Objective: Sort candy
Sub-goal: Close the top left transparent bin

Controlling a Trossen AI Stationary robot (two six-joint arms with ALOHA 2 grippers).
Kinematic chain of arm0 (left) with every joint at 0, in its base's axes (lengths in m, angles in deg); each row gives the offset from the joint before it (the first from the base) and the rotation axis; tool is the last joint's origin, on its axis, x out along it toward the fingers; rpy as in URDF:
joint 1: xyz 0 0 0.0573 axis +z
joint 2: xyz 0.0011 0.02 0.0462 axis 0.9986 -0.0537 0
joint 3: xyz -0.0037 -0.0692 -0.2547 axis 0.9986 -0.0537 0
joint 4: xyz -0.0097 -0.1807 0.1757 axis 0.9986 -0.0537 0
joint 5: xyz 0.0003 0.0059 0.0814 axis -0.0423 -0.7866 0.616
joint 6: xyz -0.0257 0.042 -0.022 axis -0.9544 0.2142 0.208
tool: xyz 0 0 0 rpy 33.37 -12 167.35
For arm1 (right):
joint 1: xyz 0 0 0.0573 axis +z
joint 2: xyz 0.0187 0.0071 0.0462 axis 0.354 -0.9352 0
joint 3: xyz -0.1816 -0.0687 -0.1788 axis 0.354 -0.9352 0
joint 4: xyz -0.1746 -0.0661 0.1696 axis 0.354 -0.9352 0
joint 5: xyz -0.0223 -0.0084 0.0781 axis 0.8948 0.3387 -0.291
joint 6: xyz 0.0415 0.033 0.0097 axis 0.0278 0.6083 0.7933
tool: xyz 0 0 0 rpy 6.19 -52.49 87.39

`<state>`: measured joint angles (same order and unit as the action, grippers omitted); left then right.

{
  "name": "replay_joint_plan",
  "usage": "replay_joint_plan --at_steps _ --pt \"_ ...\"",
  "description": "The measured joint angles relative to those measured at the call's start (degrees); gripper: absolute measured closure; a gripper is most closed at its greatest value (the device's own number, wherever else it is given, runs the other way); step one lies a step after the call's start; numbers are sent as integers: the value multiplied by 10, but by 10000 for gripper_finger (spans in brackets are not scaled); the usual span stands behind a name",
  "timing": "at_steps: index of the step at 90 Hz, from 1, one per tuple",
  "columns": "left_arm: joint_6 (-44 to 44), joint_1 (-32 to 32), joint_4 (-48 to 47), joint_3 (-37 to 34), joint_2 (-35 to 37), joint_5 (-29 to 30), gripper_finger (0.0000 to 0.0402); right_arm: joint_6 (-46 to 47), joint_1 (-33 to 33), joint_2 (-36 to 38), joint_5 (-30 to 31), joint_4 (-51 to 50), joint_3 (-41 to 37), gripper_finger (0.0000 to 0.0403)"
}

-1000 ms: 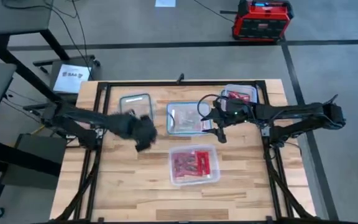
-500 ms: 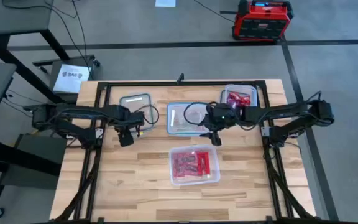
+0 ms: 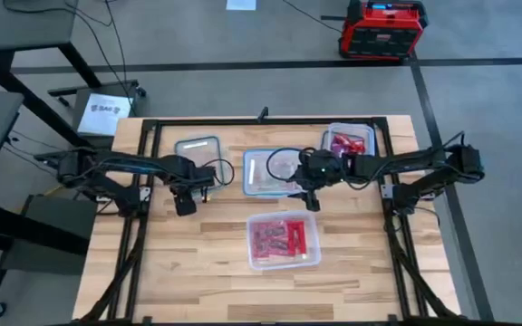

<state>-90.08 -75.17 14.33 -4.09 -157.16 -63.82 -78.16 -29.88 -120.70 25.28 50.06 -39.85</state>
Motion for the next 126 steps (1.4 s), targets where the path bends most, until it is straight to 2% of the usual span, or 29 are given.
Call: replay_joint_plan --at_steps 23,38,47,66,77,91,103,126 --pt "15 15 4 5 -59 -3 258 0 0 0 0 -2 0 173" --pt "85 24 57 17 -68 0 258 0 0 0 0 -2 0 173" --pt "115 33 59 15 -76 1 258 2 1 0 0 -6 0 173" --pt "97 39 94 -1 -93 8 260 4 1 0 0 -5 0 173" --pt "98 39 95 -1 -100 10 288 5 1 0 0 -5 0 173" --pt "90 39 97 -2 -101 14 384 5 1 0 0 -3 0 173" --pt "80 25 82 6 -101 15 396 6 1 0 0 -4 0 173" --pt "52 -24 -11 97 -68 -13 401 6 0 2 0 -1 0 173"
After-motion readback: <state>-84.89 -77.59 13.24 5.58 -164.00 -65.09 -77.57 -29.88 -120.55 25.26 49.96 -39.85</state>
